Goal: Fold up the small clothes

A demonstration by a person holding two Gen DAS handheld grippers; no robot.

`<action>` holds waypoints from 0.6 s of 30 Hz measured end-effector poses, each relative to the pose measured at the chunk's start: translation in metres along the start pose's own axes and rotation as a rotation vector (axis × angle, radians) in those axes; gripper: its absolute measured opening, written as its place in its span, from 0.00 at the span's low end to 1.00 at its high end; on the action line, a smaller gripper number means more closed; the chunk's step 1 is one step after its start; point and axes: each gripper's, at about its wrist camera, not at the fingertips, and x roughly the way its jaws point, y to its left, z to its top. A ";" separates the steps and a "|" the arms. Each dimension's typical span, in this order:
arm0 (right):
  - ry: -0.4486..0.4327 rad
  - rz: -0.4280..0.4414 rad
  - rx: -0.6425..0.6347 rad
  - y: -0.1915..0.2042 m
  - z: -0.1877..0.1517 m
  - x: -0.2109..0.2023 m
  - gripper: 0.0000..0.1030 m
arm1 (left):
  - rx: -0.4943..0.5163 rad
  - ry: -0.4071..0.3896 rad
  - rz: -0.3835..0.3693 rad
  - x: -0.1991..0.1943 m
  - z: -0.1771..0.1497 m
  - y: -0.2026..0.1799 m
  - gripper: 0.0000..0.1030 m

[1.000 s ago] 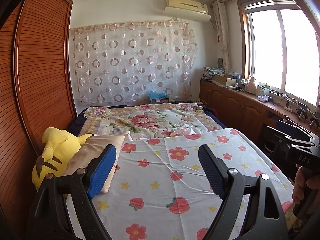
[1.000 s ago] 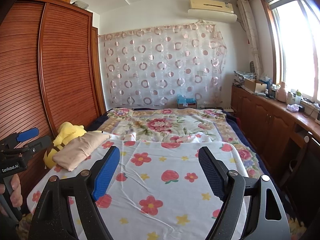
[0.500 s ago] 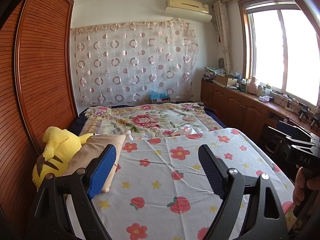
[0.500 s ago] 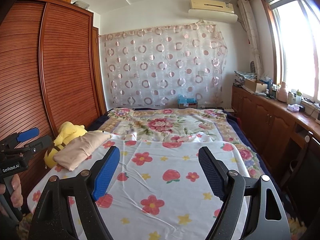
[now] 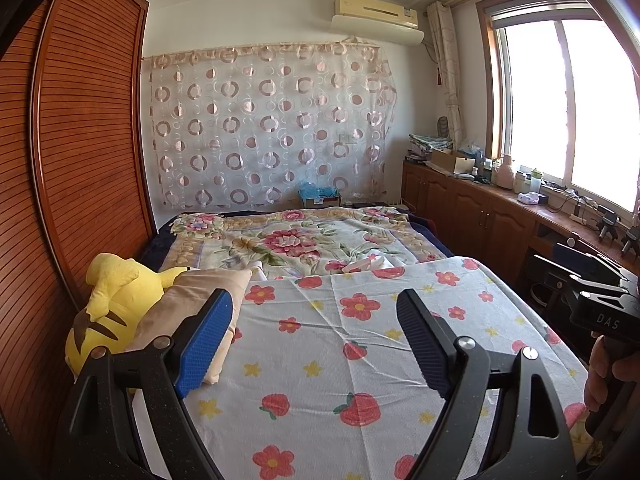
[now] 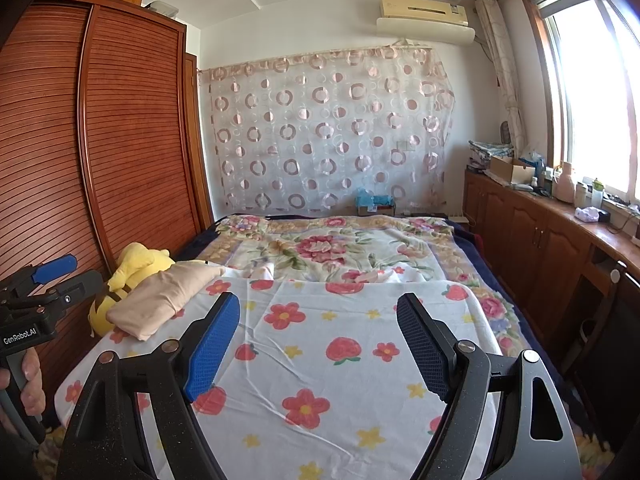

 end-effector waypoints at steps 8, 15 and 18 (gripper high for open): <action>-0.001 -0.001 -0.001 -0.002 0.000 0.001 0.80 | -0.001 0.001 0.000 0.000 0.000 0.000 0.82; 0.001 0.001 0.000 -0.002 0.000 0.001 0.80 | 0.000 -0.001 0.000 0.000 -0.001 0.000 0.82; 0.000 0.003 0.001 -0.001 -0.001 0.001 0.80 | 0.001 0.000 -0.001 0.000 -0.001 0.000 0.82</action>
